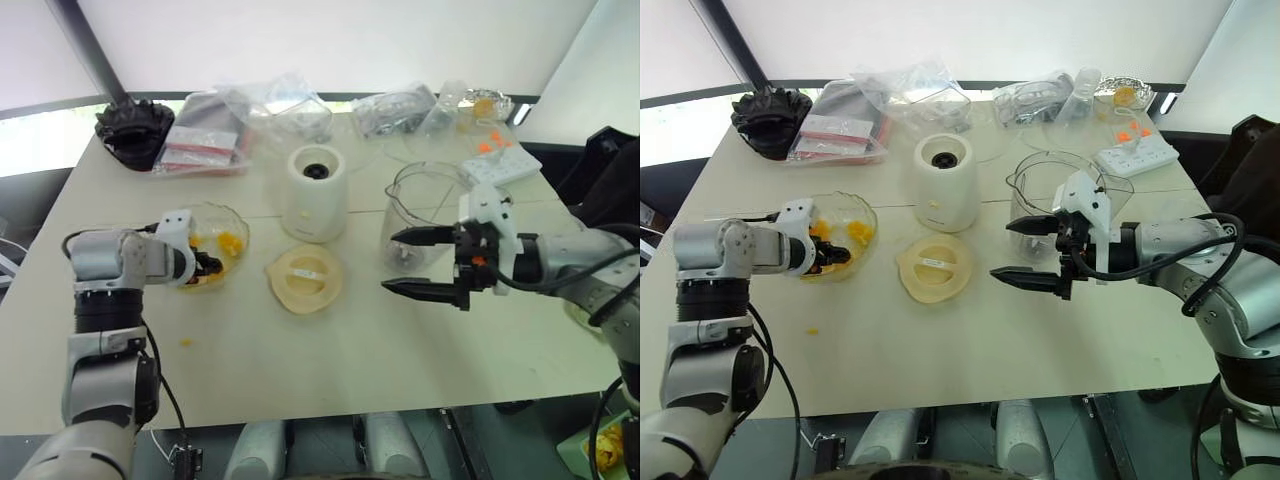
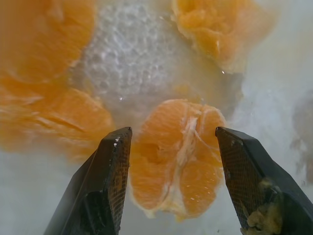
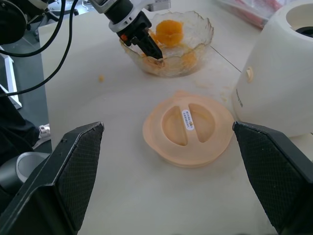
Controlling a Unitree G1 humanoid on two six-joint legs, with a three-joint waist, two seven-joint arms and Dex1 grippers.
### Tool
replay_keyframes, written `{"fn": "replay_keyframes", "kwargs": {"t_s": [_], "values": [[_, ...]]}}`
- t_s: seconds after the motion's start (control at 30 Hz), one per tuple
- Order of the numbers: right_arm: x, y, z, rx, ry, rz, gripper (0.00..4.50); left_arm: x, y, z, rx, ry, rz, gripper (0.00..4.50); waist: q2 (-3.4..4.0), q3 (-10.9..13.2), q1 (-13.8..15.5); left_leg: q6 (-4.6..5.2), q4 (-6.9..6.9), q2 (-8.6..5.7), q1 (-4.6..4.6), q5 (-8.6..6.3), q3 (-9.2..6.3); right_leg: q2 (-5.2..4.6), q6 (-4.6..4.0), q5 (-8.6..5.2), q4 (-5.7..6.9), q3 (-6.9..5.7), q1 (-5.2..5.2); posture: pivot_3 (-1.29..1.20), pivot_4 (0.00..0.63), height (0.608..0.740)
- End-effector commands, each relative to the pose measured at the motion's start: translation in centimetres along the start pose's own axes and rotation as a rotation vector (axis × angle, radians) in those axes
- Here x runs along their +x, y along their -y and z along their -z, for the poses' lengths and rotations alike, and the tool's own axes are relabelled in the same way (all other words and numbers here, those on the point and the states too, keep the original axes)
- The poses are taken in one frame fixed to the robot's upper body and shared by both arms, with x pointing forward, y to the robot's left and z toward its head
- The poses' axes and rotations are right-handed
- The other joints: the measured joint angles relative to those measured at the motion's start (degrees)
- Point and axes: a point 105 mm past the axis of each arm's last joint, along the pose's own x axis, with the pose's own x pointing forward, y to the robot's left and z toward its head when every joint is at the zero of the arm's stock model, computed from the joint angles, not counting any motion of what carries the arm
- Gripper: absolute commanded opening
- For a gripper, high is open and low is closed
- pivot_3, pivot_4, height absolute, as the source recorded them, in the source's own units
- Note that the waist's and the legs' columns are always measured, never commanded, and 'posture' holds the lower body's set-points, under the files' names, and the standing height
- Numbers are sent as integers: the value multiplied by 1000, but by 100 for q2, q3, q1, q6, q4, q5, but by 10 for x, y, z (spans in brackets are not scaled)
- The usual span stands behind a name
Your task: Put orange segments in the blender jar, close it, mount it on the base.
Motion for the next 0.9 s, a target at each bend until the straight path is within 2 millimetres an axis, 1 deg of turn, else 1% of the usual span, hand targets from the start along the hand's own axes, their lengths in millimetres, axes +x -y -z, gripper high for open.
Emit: {"fn": "replay_keyframes", "kwargs": {"t_s": [0.03, 0.17, 0.33, 0.57, 0.63, 0.7, 0.9], "values": [[2, -2, -10, -60, 30, -3, 4409, 0, 1, -12, 3, -7, 6, 2834, 0, 0, 8, 0, 0, 0, 0, 0, 0, 0, 0, 0, 1, -1, 0, 0, 150, 740], [3, -2, -10, -68, 33, 0, 4409, 3, 0, -16, -9, -17, 11, 2834, -1, 0, 8, -3, 2, -2, 0, 2, 0, -1, 4, 3, 1, 0, 1, 0, 150, 740], [4, -1, -9, -78, 38, 12, 4409, 5, -4, -18, -14, -41, -1, 2834, -1, 0, 2, -4, 1, -3, -3, 2, 0, -2, 6, 4, 1, 1, -3, 0, 150, 740], [5, -1, -9, -83, 43, 27, 4409, 6, -4, -17, -3, -55, 5, 2834, -1, 0, 5, -4, 1, -2, -3, 2, 0, -4, 6, 4, 3, 1, -3, 0, 150, 740], [5, -1, -8, -84, 44, 29, 4500, 6, -4, -17, 0, -53, 13, 2317, -1, 0, 6, -4, 1, -1, -3, 2, 0, -4, 6, 4, 4, 1, -3, 0, 150, 740], [6, -1, -8, -85, 44, 31, 4500, 5, -4, -16, 7, -56, 13, 1658, -1, 0, 4, -4, 1, -1, -3, 2, 0, -4, 6, 4, 4, 1, -3, 0, 150, 740], [6, 1, -8, -86, 44, 32, 4500, 4, -4, -15, 9, -54, 18, 1658, -1, 0, 5, -4, 1, -1, -3, 2, 0, -4, 6, 4, 4, 1, -3, 0, 150, 740]]}}
